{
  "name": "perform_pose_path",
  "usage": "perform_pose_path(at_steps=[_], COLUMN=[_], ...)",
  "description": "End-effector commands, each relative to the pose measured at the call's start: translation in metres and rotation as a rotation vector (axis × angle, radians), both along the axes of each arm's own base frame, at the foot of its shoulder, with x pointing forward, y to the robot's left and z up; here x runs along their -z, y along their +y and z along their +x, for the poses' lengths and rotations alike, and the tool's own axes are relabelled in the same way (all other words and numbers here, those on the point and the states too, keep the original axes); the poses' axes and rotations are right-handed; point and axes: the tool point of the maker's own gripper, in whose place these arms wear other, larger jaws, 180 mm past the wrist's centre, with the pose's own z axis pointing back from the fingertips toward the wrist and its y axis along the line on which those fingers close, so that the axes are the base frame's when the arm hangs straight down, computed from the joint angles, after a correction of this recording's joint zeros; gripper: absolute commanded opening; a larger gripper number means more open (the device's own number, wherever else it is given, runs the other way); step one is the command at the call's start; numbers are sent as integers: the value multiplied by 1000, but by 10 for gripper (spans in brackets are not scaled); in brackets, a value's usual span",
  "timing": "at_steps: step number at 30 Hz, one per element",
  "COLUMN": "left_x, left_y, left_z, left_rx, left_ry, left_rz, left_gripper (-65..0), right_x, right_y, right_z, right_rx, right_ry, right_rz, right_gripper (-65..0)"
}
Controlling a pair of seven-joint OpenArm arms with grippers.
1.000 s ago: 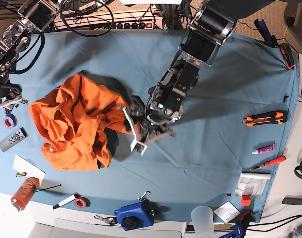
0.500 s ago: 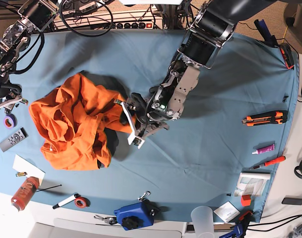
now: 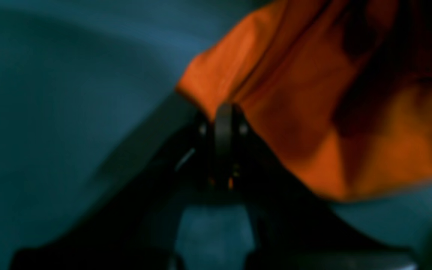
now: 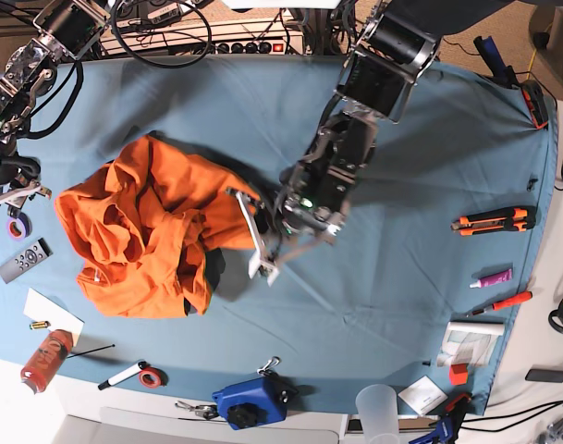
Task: Layout the t-shirt on the table in an organized manner, then fold the t-shirt properly
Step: 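Pull the t-shirt apart with both grippers, spreading it across the table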
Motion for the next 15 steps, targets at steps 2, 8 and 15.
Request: perform_pose_path(at_steps=[2,8,15], left_x=[-58,-50,-22], left_y=[11,91,189], left_z=[24,29,5], left_rx=[-50,-199,-377], left_ry=[-141,-153,-82], left_rz=[-49,31,65], left_gripper=[-650,-650,-650], right_x=[-22,-23,-21], right_y=[-4,-3,34], right_z=[7,8,24], right_rx=[-13,-18,-220], right_ry=[-62,-67,-96], right_rz=[-43,-46,44], right_gripper=[-416,-416,-416])
